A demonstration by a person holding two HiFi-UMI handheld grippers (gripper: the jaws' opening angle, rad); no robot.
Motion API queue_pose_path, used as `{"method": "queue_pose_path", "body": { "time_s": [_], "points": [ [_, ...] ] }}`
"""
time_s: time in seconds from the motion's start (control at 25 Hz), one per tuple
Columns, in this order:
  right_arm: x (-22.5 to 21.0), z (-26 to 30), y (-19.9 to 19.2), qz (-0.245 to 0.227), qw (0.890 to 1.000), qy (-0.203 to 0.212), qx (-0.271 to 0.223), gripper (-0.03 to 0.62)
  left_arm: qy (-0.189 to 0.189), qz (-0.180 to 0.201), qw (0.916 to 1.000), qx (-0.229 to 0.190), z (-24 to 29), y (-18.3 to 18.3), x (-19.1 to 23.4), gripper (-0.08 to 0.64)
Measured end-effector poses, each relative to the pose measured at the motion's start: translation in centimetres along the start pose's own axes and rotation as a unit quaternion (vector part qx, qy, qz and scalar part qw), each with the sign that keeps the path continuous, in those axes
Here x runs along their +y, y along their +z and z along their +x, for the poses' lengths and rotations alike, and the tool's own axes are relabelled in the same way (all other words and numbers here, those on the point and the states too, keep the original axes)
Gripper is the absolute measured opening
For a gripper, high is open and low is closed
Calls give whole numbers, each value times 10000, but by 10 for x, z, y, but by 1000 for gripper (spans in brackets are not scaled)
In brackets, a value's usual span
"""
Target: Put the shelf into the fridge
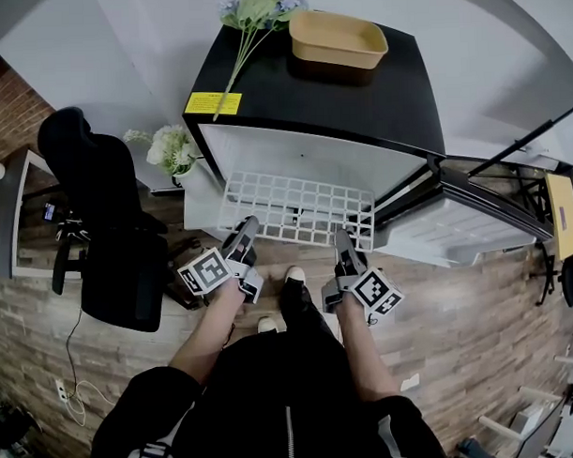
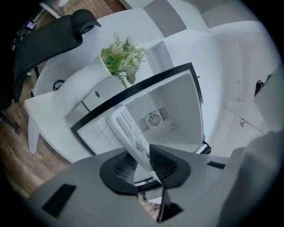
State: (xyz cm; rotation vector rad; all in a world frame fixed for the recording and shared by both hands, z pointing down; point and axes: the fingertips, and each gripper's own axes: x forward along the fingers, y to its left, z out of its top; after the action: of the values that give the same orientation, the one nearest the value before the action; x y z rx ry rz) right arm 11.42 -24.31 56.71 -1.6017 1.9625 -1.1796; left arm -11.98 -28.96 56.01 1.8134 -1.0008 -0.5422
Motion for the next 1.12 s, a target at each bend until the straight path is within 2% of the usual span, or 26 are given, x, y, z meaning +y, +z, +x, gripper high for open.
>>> {"method": "queue_pose_path", "body": {
  "time_s": [0.2,0.36,1.12],
  "points": [
    [0,6,4,-2,10000,21,-18,141,90,56,9999,25,4,2,3,95],
    [-1,12,11,-16,10000,-12,-69,141,-54,-13,10000,33,12,2,0,95],
    [-9,41,26,95,9998,-129,-72,141,51,28,10000,-24,42,16,6,95]
  ]
}}
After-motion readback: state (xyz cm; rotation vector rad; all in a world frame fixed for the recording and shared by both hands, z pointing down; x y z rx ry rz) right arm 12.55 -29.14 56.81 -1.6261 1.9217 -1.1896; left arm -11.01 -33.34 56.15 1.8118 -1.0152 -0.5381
